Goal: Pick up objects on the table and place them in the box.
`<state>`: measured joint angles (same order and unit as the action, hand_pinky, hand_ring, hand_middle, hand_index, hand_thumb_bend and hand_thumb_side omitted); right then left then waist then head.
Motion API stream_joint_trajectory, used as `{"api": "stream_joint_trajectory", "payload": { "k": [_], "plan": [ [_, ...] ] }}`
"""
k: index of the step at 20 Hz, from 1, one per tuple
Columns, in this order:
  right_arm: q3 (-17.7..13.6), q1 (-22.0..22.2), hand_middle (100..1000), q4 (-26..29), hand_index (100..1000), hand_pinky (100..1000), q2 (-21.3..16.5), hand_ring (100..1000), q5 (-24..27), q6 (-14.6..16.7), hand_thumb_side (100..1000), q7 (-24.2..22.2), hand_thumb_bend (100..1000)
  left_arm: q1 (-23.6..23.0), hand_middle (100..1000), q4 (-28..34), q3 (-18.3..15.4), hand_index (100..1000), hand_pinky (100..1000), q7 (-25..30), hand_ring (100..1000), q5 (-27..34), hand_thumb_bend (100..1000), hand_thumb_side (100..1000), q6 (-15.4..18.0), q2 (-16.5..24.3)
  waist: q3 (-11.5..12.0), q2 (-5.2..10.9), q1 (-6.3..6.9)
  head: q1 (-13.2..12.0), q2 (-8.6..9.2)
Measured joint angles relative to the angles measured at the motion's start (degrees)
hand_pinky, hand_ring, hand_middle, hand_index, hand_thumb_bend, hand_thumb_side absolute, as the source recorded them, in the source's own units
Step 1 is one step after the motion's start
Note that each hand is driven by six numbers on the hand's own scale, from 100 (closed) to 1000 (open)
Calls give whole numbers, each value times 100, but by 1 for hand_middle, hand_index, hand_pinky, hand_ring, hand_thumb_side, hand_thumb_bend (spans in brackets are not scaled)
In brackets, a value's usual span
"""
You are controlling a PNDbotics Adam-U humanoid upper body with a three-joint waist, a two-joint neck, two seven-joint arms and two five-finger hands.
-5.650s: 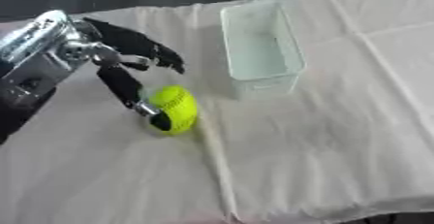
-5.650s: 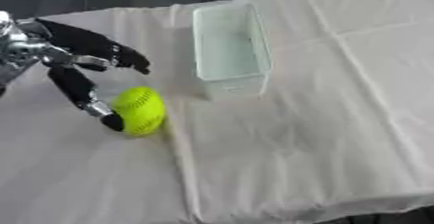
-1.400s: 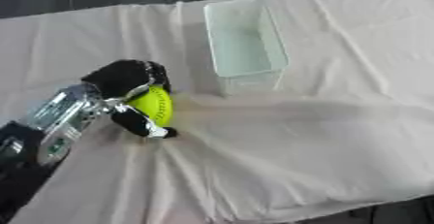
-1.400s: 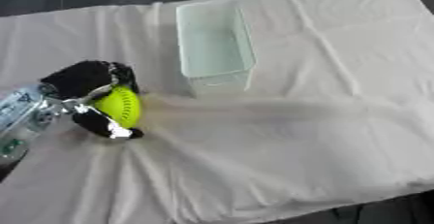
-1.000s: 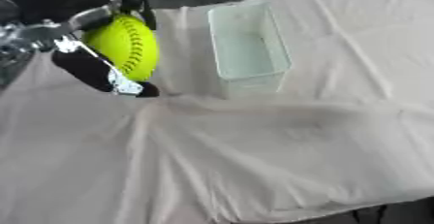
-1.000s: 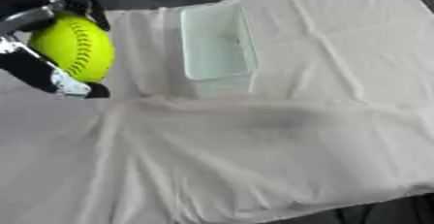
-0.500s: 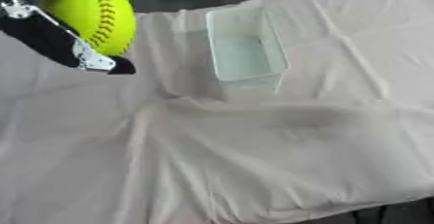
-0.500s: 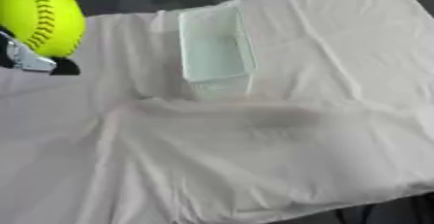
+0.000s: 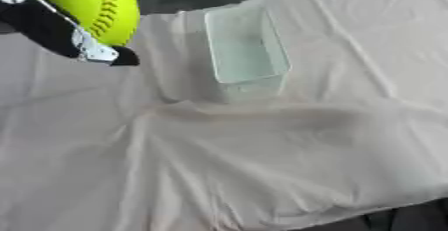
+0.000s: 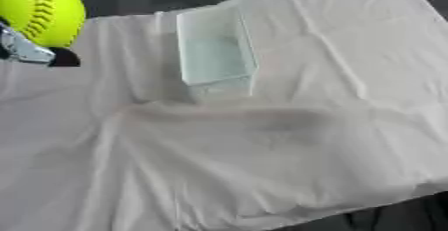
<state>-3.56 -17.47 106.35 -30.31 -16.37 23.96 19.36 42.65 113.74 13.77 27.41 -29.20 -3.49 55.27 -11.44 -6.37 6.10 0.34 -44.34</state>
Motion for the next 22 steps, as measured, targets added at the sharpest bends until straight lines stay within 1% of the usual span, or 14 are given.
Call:
{"api": "stream_joint_trajectory", "payload": {
  "k": [4,8,11,14,19,22],
  "plan": [
    [37,-21,739,-13,910,587,-1,698,2,21,1000,-30,100,420,592,-345,167,509,100,196,319,-133,608,412,-41,-278,-205,-5,83,-25,4],
    [60,-64,738,-16,911,585,-1,697,19,29,1000,-79,100,688,594,-851,325,510,100,278,324,-324,610,425,48,-556,-367,-79,137,-75,66],
    [76,-107,738,-17,912,584,-1,697,22,46,1000,-102,100,862,595,-1210,408,511,100,303,326,-503,603,429,147,-742,-421,-107,169,-93,117],
    [88,-125,737,-22,912,583,0,697,26,45,1000,-123,100,984,592,-1486,476,510,100,306,327,-619,598,436,243,-905,-456,-132,191,-147,259],
    [109,-167,737,-26,913,583,0,696,45,46,1000,-149,100,1096,594,-1815,544,511,100,275,323,-794,587,447,355,-1117,-536,-190,213,-215,264],
    [112,-203,736,-26,913,582,1,696,52,42,1000,-158,100,1162,595,-2045,574,513,100,233,322,-877,579,452,398,-1264,-600,-233,233,-274,370]
  ]
}}
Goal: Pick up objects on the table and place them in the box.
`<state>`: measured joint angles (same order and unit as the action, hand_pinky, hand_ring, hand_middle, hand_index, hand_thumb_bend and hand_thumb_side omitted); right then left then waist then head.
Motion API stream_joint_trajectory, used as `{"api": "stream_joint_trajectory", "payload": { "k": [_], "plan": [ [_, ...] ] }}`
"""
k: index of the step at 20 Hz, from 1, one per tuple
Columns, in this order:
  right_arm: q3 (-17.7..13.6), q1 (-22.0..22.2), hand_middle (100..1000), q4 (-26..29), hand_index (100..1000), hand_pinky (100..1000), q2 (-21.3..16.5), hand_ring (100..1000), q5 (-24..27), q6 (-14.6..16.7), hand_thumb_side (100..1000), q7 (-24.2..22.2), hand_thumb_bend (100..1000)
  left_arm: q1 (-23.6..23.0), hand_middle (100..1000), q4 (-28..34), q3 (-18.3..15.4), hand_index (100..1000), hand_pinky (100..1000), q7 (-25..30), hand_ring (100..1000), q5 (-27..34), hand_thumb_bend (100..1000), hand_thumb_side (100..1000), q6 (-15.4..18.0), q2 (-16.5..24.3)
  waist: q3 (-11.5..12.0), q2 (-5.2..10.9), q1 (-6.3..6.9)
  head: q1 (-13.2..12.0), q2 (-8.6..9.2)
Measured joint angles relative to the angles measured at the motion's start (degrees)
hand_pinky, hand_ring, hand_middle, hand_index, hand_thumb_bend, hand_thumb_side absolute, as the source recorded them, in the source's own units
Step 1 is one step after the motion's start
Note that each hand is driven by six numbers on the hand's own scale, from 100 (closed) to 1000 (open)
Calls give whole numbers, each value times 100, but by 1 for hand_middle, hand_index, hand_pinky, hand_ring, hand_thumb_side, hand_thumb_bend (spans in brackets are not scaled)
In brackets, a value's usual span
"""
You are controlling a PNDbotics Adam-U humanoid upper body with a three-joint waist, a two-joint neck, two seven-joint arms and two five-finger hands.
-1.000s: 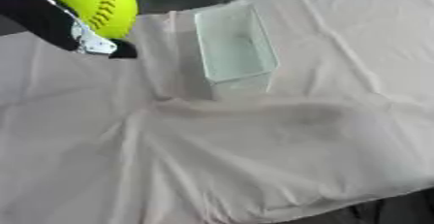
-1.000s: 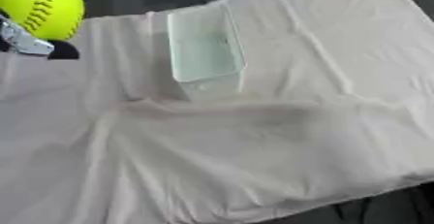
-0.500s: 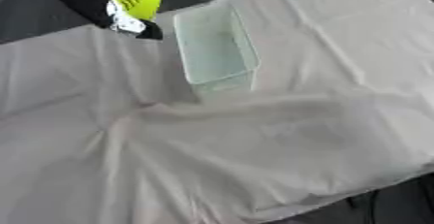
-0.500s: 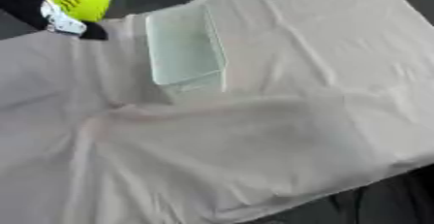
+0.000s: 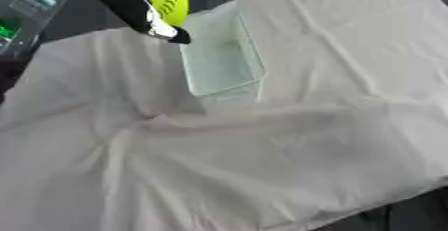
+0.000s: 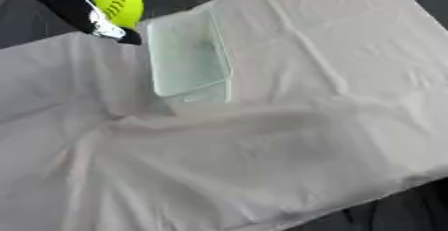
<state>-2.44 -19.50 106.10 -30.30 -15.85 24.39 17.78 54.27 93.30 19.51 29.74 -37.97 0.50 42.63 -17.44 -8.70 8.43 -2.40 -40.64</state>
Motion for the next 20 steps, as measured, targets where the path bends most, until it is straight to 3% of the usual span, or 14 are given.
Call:
{"api": "stream_joint_trajectory", "payload": {
  "k": [5,9,14,20],
  "plan": [
    [14,-30,735,1,914,580,3,695,7,-2,1000,-27,100,174,591,-438,67,515,100,-55,329,-168,573,466,62,-309,-91,-77,62,-202,153],
    [30,-106,734,1,916,578,4,694,8,5,1000,-39,100,264,589,-691,131,515,100,-52,331,-307,573,474,160,-520,-144,-126,103,-530,304],
    [30,-134,733,0,917,577,11,694,8,5,1000,-40,100,282,597,-889,159,520,100,-57,343,-433,576,486,229,-634,-189,-159,157,-892,503],
    [30,-154,732,-3,917,576,13,693,14,5,1000,-40,100,323,626,-1012,194,541,100,13,395,-549,597,527,312,-693,-212,-159,203,-1140,720]
  ]
}}
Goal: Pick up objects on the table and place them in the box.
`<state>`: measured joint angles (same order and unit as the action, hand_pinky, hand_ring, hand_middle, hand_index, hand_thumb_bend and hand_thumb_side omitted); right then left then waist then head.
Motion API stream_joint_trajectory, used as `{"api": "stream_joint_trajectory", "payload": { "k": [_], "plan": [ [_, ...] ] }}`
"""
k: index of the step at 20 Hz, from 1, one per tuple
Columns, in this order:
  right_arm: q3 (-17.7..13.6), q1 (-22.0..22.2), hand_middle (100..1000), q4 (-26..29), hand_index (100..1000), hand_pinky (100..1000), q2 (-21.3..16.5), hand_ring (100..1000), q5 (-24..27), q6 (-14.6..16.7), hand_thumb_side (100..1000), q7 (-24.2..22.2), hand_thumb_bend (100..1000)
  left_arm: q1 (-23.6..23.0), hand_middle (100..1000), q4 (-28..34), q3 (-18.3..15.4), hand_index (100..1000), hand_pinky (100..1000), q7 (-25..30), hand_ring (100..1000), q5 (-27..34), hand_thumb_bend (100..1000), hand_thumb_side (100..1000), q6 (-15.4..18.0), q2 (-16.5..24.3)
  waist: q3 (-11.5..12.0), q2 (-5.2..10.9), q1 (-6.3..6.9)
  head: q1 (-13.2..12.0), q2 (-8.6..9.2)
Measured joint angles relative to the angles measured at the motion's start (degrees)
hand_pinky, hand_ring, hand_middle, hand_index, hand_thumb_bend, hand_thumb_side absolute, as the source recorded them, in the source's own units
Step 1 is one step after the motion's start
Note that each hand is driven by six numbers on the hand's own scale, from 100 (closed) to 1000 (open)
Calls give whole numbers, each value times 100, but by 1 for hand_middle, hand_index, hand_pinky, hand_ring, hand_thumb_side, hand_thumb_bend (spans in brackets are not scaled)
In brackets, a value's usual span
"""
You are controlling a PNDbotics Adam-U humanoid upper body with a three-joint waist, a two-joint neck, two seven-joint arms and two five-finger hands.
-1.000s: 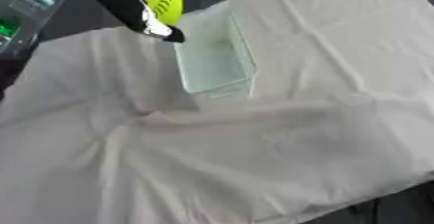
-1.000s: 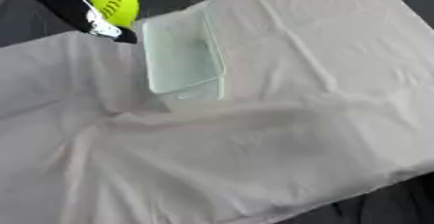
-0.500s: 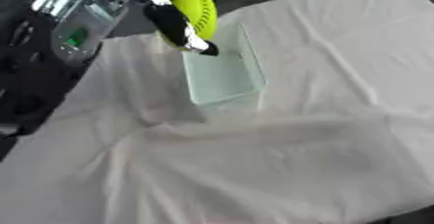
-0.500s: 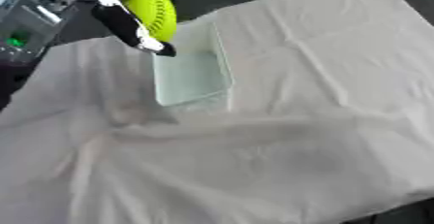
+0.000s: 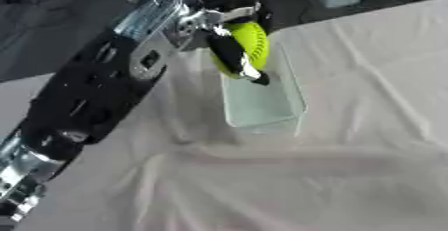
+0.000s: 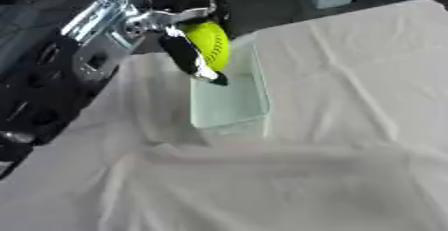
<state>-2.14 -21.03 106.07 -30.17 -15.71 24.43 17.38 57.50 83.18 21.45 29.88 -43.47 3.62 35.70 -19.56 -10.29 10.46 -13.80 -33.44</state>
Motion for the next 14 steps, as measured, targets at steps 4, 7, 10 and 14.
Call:
{"api": "stream_joint_trajectory", "payload": {
  "k": [4,7,10,14],
  "plan": [
    [-1,-1,732,-1,917,576,19,693,2,0,1000,0,100,3,739,-28,2,633,227,53,498,-71,670,675,62,-28,-9,0,4,-85,130],
    [-1,-1,732,-4,917,576,43,693,4,0,1000,0,100,7,836,-28,2,747,400,64,589,-95,742,802,126,-46,-9,0,8,-130,233],
    [-1,-1,732,-11,918,576,44,693,6,0,1000,0,100,10,955,-29,2,836,621,89,722,-100,859,880,190,-46,-7,0,9,-219,284],
    [-2,-1,733,-36,918,576,46,694,8,1,1000,-1,100,42,1000,-30,1,916,818,70,864,-96,911,917,250,-46,3,2,9,-294,327]
  ]
}}
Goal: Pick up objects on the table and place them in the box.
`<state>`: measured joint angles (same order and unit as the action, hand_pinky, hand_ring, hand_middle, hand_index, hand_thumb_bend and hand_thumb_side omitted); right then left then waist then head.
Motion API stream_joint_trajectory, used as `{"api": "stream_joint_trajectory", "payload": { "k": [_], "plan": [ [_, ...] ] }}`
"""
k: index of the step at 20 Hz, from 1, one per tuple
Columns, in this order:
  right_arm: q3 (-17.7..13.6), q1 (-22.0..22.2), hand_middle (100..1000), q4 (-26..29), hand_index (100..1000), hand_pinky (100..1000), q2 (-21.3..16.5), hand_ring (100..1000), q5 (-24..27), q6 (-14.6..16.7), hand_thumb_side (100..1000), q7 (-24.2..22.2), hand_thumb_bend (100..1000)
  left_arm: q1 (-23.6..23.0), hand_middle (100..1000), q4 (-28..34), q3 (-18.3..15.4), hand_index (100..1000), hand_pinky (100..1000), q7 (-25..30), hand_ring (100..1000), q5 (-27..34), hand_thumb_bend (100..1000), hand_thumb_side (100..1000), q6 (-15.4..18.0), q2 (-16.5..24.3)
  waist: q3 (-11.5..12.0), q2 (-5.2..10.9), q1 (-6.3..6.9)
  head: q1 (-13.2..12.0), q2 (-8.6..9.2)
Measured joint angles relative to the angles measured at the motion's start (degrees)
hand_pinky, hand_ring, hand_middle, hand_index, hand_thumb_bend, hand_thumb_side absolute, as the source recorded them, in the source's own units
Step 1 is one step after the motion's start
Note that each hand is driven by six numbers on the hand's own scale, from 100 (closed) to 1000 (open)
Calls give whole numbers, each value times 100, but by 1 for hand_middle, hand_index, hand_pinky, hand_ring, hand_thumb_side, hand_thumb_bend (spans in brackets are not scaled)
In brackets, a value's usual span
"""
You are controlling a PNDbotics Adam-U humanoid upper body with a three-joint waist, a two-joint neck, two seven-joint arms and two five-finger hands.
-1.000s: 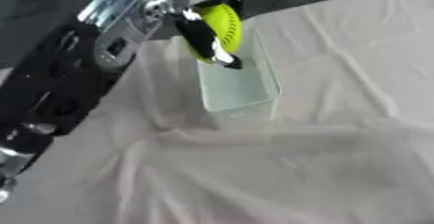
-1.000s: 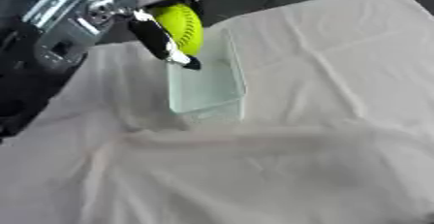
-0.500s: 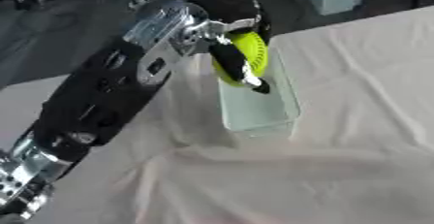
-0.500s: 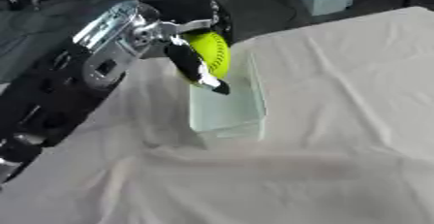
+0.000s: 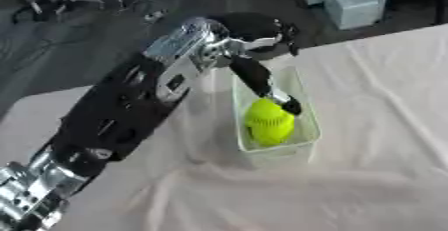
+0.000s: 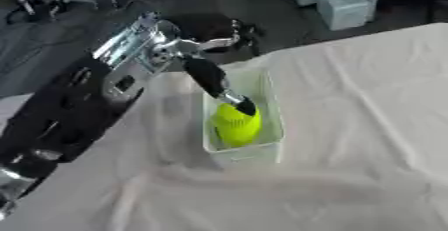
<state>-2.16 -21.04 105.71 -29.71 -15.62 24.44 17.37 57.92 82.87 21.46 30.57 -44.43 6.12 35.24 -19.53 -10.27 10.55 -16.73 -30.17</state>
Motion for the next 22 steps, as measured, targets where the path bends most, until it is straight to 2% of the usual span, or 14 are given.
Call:
{"api": "stream_joint_trajectory", "payload": {
  "k": [2,7,9,10,13,15,16,18,19,20,22],
  "plan": [
    [0,0,733,0,918,577,0,694,2,1,1000,-1,100,5,1000,-16,-2,933,868,6,885,0,928,930,-29,0,6,3,0,-39,2],
    [0,0,733,-1,918,577,0,695,22,4,998,-4,100,12,1000,-33,-4,934,878,-9,870,-6,923,951,-243,0,19,16,0,-155,2],
    [0,0,733,-2,919,577,0,695,29,5,1000,-5,100,13,1000,-23,-6,924,854,-21,837,-17,863,986,-329,2,29,34,-1,-210,0],
    [-1,1,733,-2,919,578,1,695,38,8,1000,-8,100,13,1000,6,-7,913,834,-42,812,-21,796,1000,-369,2,40,35,-1,-237,-4],
    [2,3,735,-6,921,582,1,701,45,23,1000,-27,100,1,1000,199,-15,891,821,-251,792,-21,717,1000,-490,43,120,36,-23,-256,-24],
    [2,4,735,-29,921,584,0,703,48,10,990,-43,100,-70,1000,504,-17,888,821,-498,793,-36,713,1000,-545,161,211,47,-71,-264,-51],
    [3,5,737,-36,921,586,-1,704,49,2,1000,-52,100,-127,976,703,-20,861,803,-626,762,-48,667,996,-561,243,265,61,-105,-270,-55],
    [1,10,738,-37,920,588,-4,705,52,-11,1000,-61,100,-294,955,1233,-54,847,758,-935,715,-54,635,981,-581,444,406,103,-177,-269,-64],
    [1,20,738,-37,920,587,-5,705,53,-17,1000,-64,100,-409,960,1530,-89,850,768,-1106,726,-24,639,981,-603,557,486,123,-213,-269,-77],
    [0,41,740,-37,919,591,-5,707,54,-19,1000,-66,100,-527,942,1818,-132,844,751,-1271,672,47,619,972,-633,667,544,142,-254,-269,-85],
    [-13,89,744,-38,919,598,-7,714,57,-26,1000,-68,100,-801,936,2368,-229,847,742,-1591,638,340,601,970,-693,857,696,196,-332,-243,-107]
  ]
}}
